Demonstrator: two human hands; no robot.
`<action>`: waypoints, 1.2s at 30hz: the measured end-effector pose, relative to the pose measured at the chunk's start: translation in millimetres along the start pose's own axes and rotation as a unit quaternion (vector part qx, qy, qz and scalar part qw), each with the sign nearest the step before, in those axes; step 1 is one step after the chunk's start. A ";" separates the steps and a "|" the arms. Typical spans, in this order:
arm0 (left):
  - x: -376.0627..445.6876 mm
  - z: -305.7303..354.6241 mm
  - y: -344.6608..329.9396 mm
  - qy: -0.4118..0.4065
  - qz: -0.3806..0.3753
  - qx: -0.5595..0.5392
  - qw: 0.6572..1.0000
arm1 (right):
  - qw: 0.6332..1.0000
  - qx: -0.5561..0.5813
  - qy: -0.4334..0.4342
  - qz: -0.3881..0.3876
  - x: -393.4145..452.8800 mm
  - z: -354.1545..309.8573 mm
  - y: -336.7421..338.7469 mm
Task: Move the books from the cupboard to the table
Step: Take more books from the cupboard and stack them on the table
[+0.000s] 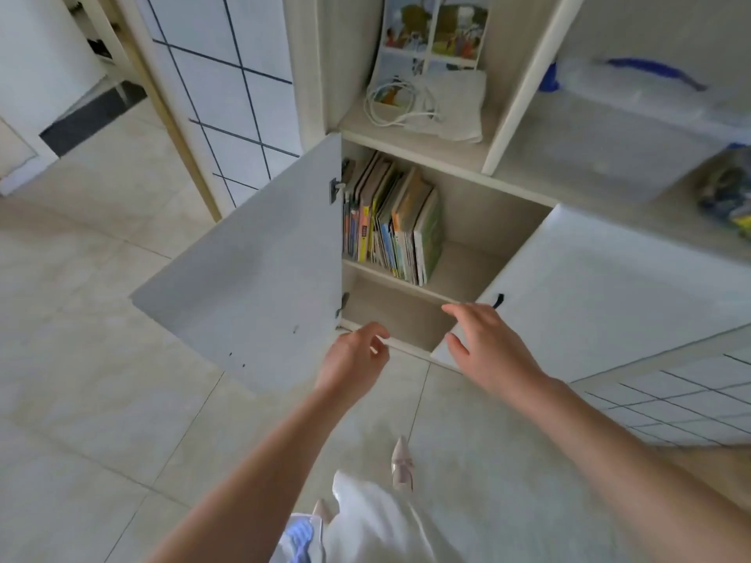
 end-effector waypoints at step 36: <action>305.0 58.7 -147.7 0.105 0.146 -0.271 0.946 | 0.954 -0.181 0.175 -0.163 311.1 210.5 -114.7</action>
Point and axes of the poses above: each hand's wrist, its own x-axis towards the middle knuckle, its own y-axis out of the back of the hand, z = x × y, the point moved 5 cm from there along x, towards the middle knuckle, and after that the axes turned 14 degrees about y, right-handed, at the moved point
